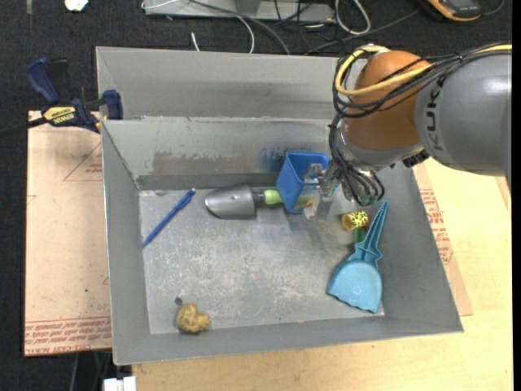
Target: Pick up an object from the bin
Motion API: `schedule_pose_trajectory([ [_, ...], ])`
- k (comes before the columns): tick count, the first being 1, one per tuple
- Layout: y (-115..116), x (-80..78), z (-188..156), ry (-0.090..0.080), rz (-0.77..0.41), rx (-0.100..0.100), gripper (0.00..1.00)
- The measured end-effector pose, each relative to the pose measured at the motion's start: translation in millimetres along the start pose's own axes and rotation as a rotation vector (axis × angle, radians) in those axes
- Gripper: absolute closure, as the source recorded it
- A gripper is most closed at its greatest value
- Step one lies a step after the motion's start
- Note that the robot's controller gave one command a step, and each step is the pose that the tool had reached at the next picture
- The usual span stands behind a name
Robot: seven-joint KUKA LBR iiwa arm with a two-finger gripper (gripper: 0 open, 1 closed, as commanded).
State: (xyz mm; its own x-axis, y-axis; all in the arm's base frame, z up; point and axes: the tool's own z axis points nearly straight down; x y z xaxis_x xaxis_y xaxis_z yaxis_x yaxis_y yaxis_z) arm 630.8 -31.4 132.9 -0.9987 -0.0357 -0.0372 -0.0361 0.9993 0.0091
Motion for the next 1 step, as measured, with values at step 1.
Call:
schedule_pose_trajectory([
  [1, 17.0, -2.1, 2.4, -0.001, -0.015, 0.004, 1.0],
])
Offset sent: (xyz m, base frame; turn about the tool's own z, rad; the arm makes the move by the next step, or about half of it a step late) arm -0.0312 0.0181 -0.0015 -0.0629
